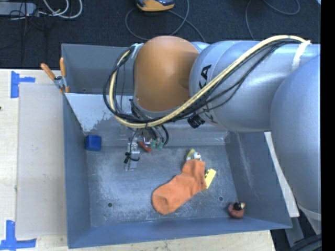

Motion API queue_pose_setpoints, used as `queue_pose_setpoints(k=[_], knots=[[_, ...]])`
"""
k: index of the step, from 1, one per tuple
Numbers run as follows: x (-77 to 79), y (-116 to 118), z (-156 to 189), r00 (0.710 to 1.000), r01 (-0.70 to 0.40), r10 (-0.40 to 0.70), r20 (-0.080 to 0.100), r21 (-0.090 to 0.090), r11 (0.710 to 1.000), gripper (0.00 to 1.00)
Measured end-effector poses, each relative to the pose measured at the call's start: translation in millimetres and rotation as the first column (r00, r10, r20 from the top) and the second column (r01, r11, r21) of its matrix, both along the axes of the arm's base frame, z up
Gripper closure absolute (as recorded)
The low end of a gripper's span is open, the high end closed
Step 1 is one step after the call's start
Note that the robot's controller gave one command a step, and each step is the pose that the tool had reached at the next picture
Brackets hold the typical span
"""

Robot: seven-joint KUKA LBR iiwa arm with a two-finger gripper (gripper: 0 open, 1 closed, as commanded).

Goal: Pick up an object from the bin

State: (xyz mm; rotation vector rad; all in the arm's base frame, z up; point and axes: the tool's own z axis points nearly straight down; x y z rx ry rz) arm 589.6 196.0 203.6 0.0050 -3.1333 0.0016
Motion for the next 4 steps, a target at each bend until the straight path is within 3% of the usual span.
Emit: queue_pose_setpoints(k=[1,2,3,4], knots=[[1.8,-0.9,4.3,1.000,0.004,-0.004,0.007,0.001,1.000,0.00],[-3.3,-59.4,-61.6,0.993,-0.121,0.121,0.005,0.001,0.993,0.00],[-3.6,-138.1,-58.6,0.977,-0.213,0.213,0.005,0.001,0.977,0.00],[-27.3,-124.7,-65.8,0.943,-0.333,0.333,0.004,0.003,0.943,0.00]])
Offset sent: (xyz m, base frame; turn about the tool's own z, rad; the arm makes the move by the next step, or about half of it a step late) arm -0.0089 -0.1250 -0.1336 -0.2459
